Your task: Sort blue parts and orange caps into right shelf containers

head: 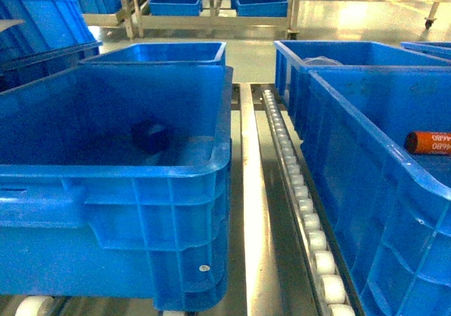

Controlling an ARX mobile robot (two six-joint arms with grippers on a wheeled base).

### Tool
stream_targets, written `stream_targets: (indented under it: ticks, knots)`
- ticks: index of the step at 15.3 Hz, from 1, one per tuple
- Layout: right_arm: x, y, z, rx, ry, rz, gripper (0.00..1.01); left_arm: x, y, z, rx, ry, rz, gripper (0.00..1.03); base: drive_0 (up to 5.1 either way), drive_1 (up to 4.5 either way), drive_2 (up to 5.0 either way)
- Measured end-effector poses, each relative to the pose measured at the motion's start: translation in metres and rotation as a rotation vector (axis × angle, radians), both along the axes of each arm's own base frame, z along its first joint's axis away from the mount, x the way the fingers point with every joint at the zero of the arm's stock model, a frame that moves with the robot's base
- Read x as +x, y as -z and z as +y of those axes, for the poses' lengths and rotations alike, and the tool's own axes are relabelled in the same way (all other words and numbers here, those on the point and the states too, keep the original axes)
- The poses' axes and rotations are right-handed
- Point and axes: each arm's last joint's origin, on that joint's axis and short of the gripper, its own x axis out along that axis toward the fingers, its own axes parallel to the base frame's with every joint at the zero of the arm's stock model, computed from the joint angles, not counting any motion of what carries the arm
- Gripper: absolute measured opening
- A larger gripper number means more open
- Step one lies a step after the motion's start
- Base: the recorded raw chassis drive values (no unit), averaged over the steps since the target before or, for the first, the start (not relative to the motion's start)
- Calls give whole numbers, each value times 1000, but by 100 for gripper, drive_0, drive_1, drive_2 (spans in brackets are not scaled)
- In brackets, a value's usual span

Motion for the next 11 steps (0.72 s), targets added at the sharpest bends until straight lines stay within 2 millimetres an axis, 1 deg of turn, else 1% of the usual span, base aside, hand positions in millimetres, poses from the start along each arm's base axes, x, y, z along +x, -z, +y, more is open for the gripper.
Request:
stream_targets:
  ticks: [1, 2, 6, 7, 8, 10, 11]
  knots:
    - [-3, -1, 0, 0, 2, -24, 2, -4, 3, 0, 0, -3, 29, 2, 0, 0, 0]
    - [-5, -5, 0, 0, 5, -54, 2, -10, 2, 0, 1, 0, 0, 2, 0, 0, 0]
    - [-4, -3, 0, 0, 6, -44, 2, -10, 3, 0, 3, -2, 13, 3, 0, 0, 0]
    - [-4, -3, 0, 0, 5, -43, 6, -10, 3, 0, 3, -2, 13, 11, 0, 0, 0]
    - [-4, -3, 0, 0, 6, -44, 15, -10, 3, 0, 3, -2, 13, 22, 0, 0, 0]
    - [-4, -3, 0, 0, 6, -44, 39, -10, 3, 0, 3, -2, 13, 45, 0, 0, 0]
    - [-4, -3, 0, 2, 5, -44, 98, -10, 3, 0, 6, -2, 13, 98, 0, 0, 0]
